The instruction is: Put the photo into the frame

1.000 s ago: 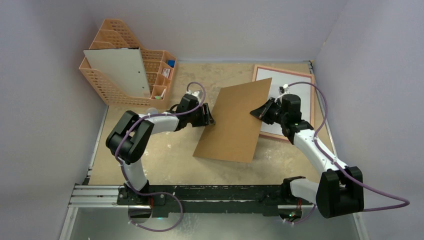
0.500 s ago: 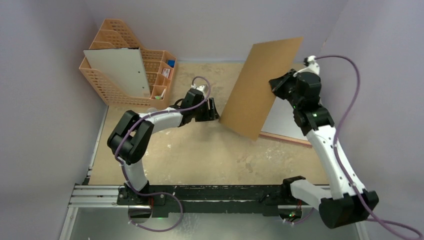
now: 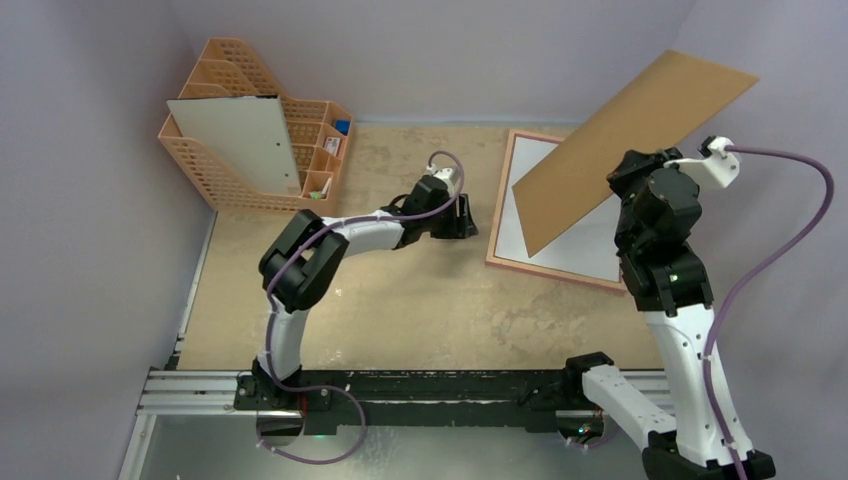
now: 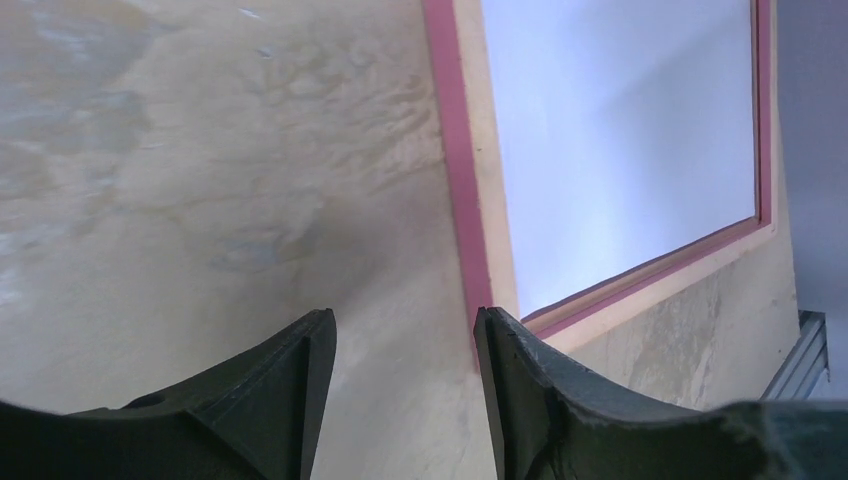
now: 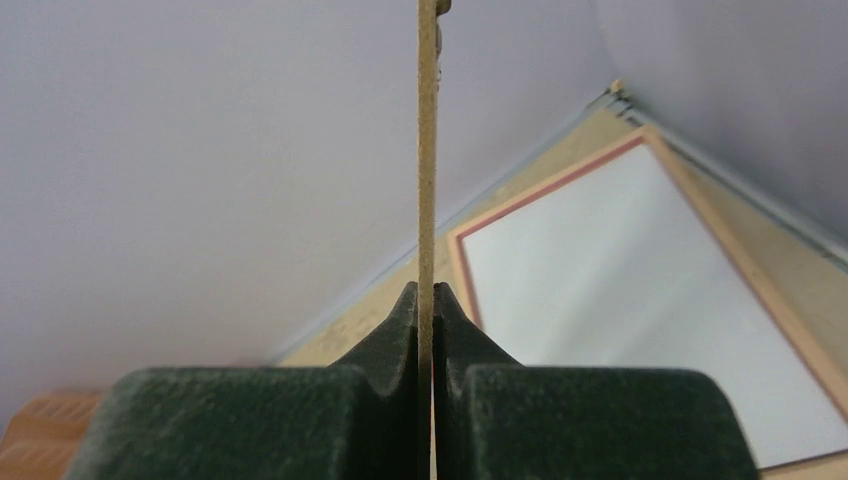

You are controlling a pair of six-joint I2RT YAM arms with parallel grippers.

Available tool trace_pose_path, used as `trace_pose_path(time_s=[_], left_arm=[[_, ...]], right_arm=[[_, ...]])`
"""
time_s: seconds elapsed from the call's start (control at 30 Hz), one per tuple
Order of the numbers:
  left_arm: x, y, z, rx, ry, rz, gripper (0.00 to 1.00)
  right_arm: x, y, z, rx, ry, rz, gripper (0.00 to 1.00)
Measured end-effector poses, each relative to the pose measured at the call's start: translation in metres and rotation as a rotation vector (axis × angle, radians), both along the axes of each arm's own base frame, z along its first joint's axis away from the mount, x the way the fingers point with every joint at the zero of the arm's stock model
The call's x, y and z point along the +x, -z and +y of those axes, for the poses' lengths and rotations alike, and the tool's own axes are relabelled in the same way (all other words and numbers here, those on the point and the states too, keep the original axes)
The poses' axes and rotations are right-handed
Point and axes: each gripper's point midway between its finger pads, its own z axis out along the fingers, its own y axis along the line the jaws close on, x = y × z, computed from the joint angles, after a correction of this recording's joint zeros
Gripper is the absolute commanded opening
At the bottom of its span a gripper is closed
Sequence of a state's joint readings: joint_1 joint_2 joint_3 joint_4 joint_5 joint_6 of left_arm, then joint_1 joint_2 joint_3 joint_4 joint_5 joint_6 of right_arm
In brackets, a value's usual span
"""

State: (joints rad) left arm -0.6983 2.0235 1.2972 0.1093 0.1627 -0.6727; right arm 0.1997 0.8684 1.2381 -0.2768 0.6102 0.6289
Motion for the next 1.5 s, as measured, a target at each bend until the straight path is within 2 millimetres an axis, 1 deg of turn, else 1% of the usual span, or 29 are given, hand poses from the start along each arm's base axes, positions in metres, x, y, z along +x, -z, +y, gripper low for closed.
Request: trace_pose_path(time_s=[0.13, 0.23, 0.33, 0.43, 0.53, 0.6, 0.67, 0.73, 0.93, 1.07, 1.13, 1.23, 1.3, 1.37, 1.43, 1.5], left_arm=[[-0.005, 0.015, -0.031, -0.011, 0.028, 0.029, 0.53], [-0.007, 0.024, -0.050, -0.010, 0.038, 0.042, 0.50], [-0.002, 0.023, -0.067, -0.010, 0.043, 0.029, 0.46], [-0.001, 0.026, -0.077, 0.002, 0.045, 0.020, 0.43], [-0.002, 0.028, -0.079, 0.028, 0.039, 0.017, 0.38], [-0.001, 0.030, -0.078, 0.058, 0.023, 0.020, 0.33], [0.001, 0.031, -0.077, 0.093, 0.004, 0.022, 0.31], [0.002, 0.032, -0.077, 0.121, -0.009, 0.024, 0.29], [0.003, 0.033, -0.074, 0.178, -0.024, 0.014, 0.19], [0.004, 0.034, -0.070, 0.199, -0.039, 0.013, 0.17], [0.003, 0.034, -0.067, 0.206, -0.049, 0.011, 0.17], [-0.003, 0.036, -0.055, 0.224, -0.059, 0.020, 0.17], [-0.011, 0.036, -0.041, 0.236, -0.065, 0.032, 0.17], [-0.022, 0.035, -0.025, 0.243, -0.076, 0.047, 0.17], [-0.036, 0.036, -0.006, 0.256, -0.089, 0.072, 0.16], [-0.048, 0.036, 0.009, 0.266, -0.100, 0.091, 0.15]], right_arm=[[-0.017, -0.002, -0.016, -0.015, 0.078, 0.005, 0.00], [-0.026, -0.001, -0.021, -0.019, 0.096, 0.010, 0.00], [-0.033, 0.003, -0.024, -0.024, 0.105, 0.024, 0.00], [-0.036, 0.008, -0.025, -0.028, 0.107, 0.040, 0.00], [-0.037, 0.015, -0.025, -0.035, 0.105, 0.066, 0.00], [-0.036, 0.020, -0.025, -0.038, 0.104, 0.079, 0.00], [-0.036, 0.024, -0.024, -0.041, 0.104, 0.092, 0.00], [-0.036, 0.026, -0.024, -0.042, 0.103, 0.097, 0.00], [-0.034, 0.029, -0.023, -0.044, 0.098, 0.105, 0.00], [-0.028, 0.033, -0.018, -0.047, 0.073, 0.122, 0.00], [-0.021, 0.038, -0.012, -0.055, 0.043, 0.144, 0.00], [-0.006, 0.052, 0.000, -0.074, -0.019, 0.203, 0.00], [0.005, 0.060, 0.010, -0.087, -0.070, 0.248, 0.00], [0.017, 0.074, 0.020, -0.098, -0.121, 0.299, 0.00], [0.022, 0.086, 0.029, -0.107, -0.174, 0.344, 0.00], [0.023, 0.091, 0.036, -0.112, -0.219, 0.372, 0.00]])
